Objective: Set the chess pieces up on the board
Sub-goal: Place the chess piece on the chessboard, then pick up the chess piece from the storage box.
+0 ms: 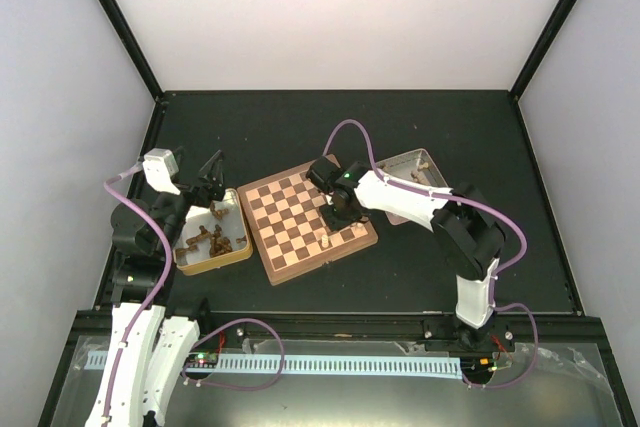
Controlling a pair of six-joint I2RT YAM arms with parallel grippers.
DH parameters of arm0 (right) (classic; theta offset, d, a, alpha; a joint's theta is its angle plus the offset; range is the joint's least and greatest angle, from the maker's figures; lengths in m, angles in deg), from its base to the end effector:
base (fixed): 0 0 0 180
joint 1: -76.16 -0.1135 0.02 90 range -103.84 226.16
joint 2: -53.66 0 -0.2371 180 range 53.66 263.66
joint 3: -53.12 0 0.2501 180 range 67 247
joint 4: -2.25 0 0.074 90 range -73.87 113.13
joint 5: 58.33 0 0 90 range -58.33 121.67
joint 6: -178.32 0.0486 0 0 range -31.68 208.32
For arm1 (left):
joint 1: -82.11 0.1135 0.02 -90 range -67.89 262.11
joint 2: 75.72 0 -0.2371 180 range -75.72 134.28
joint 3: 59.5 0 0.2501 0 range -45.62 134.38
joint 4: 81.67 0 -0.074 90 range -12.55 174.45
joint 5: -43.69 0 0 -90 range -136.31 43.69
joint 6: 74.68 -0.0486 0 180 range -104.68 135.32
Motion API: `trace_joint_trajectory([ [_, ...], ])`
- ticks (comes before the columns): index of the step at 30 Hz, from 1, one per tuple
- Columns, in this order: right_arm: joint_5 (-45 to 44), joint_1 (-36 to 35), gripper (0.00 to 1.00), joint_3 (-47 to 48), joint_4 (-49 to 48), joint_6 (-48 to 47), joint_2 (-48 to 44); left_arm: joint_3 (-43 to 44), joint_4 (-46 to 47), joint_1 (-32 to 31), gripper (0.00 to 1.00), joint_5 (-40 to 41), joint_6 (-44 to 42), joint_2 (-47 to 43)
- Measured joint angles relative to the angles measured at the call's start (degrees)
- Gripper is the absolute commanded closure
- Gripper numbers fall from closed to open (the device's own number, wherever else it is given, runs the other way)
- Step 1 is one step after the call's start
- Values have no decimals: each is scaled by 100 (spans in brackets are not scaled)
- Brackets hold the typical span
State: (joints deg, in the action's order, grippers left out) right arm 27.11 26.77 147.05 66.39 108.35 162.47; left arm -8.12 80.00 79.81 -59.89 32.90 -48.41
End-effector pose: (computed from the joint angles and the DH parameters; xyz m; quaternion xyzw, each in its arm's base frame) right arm 0.2382 0.2719 0.1535 -0.2484 0.9631 0.0219 0.1011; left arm 0.1577 -0.0178 0.3364 -0.0017 0.6719 -0.2052 0.7117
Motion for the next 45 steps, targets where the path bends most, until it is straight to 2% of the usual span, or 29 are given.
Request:
trace_joint_trajectory([
  [11, -35, 0, 76, 9, -33, 24, -70, 0, 0, 2, 1, 0, 0, 0],
  [18, -435, 87, 74, 7, -251, 109, -828, 0, 0, 4, 1, 0, 0, -2],
  [22, -643, 570, 74, -96, -490, 205, -1272, 0, 4, 4, 1, 0, 0, -39],
  [27, -730, 1749, 69, -540, -831, 304, -1556, 0, 2, 4, 1, 0, 0, -46],
  [29, -730, 2203, 65, -651, -898, 271, -1521, 0, 2, 4, 1, 0, 0, -48],
  [33, -645, 2743, 66, -645, -966, 7, -1290, 0, 0, 4, 1, 0, 0, -57],
  [41, -243, 3032, 79, -317, -1003, -627, -168, 0, 2, 4, 1, -2, 0, -68],
  [45, -188, 3088, 80, -173, -1003, -761, 127, 0, 2, 4, 1, -2, 0, -68],
])
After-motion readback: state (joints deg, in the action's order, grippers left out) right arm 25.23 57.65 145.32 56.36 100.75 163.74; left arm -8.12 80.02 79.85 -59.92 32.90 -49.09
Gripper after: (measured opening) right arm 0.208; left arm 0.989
